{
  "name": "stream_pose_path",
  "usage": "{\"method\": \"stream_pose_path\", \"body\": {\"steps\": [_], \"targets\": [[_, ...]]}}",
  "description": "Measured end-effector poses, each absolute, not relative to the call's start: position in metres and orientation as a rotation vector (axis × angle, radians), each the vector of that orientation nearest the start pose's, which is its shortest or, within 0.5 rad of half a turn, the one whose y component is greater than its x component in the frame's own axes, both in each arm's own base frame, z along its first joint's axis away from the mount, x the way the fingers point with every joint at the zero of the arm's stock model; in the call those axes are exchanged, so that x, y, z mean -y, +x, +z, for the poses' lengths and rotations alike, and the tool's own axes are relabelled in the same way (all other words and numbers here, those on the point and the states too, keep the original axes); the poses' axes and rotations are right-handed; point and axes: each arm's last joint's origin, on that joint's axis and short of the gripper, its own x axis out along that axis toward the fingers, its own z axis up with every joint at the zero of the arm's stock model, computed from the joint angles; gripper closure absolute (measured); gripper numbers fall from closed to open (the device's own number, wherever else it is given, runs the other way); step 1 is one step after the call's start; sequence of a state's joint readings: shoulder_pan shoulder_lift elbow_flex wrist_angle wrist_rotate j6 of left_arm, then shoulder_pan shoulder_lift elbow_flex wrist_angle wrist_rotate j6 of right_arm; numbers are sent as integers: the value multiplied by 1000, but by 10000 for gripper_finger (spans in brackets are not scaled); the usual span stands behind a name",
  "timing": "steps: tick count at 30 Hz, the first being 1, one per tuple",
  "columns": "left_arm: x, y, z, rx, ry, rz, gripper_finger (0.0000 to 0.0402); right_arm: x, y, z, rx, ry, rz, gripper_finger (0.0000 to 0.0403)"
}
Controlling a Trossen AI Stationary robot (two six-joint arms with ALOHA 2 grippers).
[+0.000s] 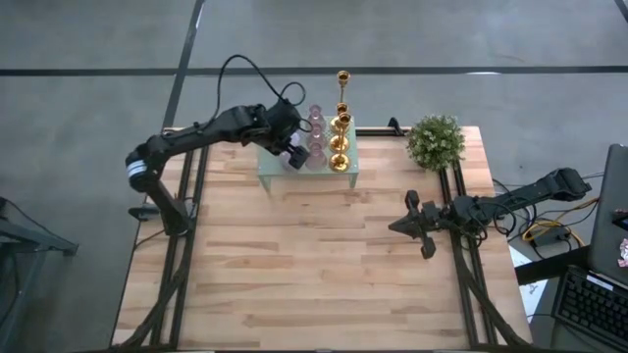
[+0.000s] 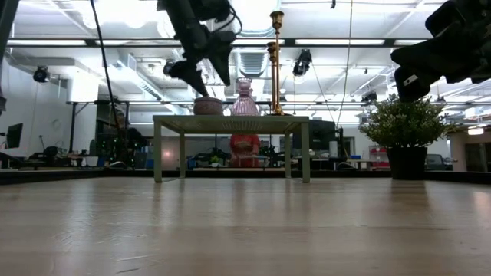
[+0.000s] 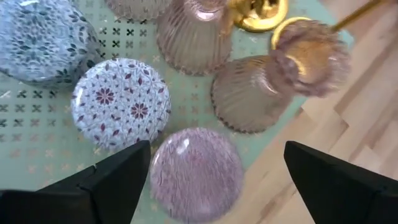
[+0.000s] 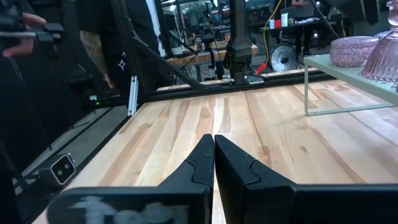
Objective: Pick & Place candle stick holders
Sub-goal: Return to Home Position
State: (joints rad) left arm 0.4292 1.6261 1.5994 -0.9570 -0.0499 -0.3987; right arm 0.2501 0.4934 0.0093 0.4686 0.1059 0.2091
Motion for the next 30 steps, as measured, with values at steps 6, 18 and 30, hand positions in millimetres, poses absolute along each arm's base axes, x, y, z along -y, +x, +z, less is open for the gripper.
{"method": "stream_pose_path", "body": {"steps": [6, 18, 30], "targets": [[-127, 287, 358, -900, -515, 596, 64, -29, 126, 166, -28, 213, 143, 394], [-65, 257, 380, -711, -382, 432, 330, -29, 126, 168, -16, 207, 144, 394], [2, 198, 351, -462, -332, 129, 392, -29, 126, 169, -3, 239, 146, 394]]}}
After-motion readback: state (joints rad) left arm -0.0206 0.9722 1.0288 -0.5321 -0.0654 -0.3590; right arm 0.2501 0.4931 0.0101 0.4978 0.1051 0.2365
